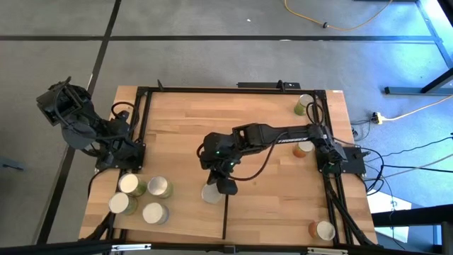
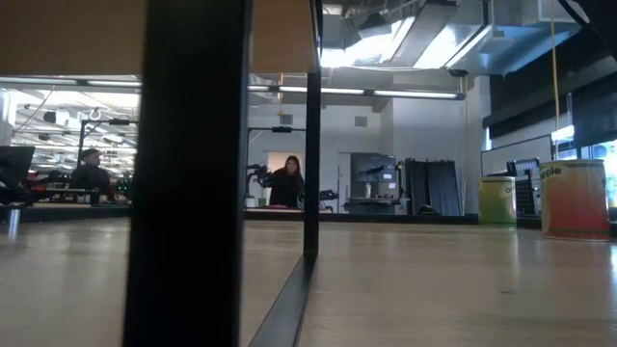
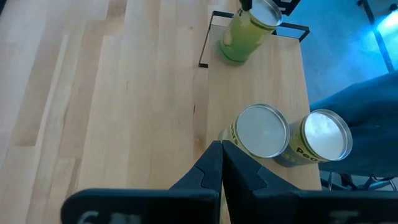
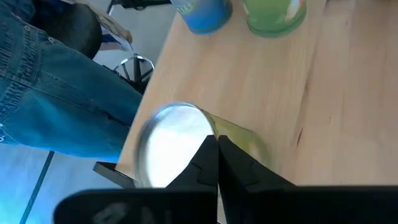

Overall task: Pick and place cans onto a shelf
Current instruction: Put the canned pears on the shelf

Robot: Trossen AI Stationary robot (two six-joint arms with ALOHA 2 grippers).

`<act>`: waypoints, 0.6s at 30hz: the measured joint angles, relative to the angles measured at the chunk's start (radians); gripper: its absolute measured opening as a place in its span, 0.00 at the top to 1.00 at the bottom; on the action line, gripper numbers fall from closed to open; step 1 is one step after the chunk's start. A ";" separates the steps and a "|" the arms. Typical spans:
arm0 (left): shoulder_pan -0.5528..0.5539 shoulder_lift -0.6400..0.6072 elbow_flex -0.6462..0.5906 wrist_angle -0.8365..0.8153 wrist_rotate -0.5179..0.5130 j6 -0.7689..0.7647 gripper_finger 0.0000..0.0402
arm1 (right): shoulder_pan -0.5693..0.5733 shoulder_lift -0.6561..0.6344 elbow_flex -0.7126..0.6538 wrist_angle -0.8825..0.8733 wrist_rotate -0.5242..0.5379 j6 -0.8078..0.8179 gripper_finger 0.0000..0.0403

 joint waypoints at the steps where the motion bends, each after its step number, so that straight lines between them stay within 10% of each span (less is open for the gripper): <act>1: 0.000 0.000 0.000 0.000 0.000 0.000 1.00 | 0.000 0.003 0.000 -0.003 0.000 -0.001 1.00; 18: 0.000 0.000 0.000 0.000 0.000 0.000 1.00 | 0.001 0.011 0.003 0.011 0.002 -0.018 0.92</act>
